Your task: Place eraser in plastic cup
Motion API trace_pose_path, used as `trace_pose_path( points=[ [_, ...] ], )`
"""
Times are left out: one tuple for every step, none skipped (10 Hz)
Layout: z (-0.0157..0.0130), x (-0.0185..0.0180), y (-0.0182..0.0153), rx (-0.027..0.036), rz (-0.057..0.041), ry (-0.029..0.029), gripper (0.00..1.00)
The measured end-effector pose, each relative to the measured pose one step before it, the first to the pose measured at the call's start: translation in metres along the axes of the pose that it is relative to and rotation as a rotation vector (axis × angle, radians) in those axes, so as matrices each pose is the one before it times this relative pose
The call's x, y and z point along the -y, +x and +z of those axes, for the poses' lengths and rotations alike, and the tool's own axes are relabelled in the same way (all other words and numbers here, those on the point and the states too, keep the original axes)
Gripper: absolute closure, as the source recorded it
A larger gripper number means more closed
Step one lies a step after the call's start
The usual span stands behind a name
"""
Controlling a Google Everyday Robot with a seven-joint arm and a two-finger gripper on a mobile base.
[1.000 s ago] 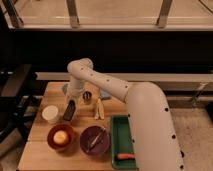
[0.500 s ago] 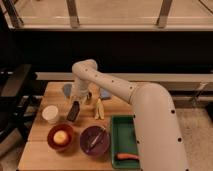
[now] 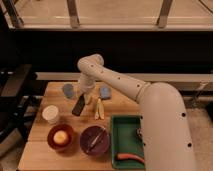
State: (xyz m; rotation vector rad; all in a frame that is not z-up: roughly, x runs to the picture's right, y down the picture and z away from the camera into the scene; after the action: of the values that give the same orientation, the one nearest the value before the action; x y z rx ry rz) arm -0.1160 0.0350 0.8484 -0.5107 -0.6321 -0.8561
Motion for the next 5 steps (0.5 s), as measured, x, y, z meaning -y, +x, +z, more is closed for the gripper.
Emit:
trace_pose_path(
  points=[
    [-0.01727, 0.00427, 0.00661, -0.02746, 0.00529, 0.0203, 1.0],
    [-0.01424, 0.00583, 0.00417, -0.02204, 0.00029, 0.0184, 1.0],
    [-0.02204, 0.01078, 0.0066, -0.03489, -0.00239, 0.02825, 1.0],
    [-0.01513, 0.00833, 0.00592, -0.02495, -0.00371, 0.01994, 1.0],
    [-0.01868, 0.01158, 0.0095, -0.03163, -0.01207, 0.03202, 1.0]
  ],
)
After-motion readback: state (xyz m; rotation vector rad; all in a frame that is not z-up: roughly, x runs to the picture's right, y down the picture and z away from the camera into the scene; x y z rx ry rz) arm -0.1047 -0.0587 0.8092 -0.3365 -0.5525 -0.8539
